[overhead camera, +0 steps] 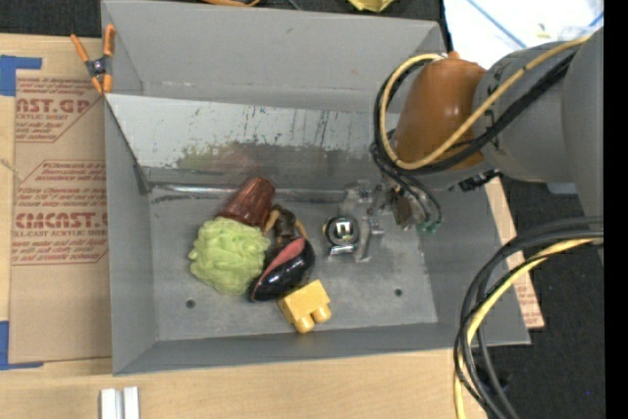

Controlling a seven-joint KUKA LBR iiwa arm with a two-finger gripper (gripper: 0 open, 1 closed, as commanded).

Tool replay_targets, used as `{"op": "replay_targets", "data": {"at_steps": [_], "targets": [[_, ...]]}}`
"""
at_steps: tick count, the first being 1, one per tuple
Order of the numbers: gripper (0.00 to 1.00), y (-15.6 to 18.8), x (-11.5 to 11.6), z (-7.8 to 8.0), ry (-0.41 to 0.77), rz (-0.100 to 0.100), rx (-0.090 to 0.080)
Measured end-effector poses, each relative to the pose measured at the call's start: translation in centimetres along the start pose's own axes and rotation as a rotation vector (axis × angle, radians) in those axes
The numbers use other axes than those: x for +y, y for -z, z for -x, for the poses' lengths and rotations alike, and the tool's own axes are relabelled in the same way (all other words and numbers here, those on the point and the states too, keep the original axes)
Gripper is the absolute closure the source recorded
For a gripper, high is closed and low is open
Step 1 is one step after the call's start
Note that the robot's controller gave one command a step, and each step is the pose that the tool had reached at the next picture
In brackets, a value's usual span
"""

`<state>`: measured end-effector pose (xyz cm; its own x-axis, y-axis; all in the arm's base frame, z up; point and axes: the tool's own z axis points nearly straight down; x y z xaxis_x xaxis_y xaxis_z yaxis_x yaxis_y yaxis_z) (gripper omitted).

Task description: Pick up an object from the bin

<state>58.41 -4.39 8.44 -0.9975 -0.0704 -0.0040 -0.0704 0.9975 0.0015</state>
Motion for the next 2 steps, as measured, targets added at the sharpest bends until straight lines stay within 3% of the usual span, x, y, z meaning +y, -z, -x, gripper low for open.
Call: {"op": "replay_targets", "data": {"at_steps": [2], "targets": [[1.00,6.0,0.0,0.2,0.001,-0.001,-0.005]]}}
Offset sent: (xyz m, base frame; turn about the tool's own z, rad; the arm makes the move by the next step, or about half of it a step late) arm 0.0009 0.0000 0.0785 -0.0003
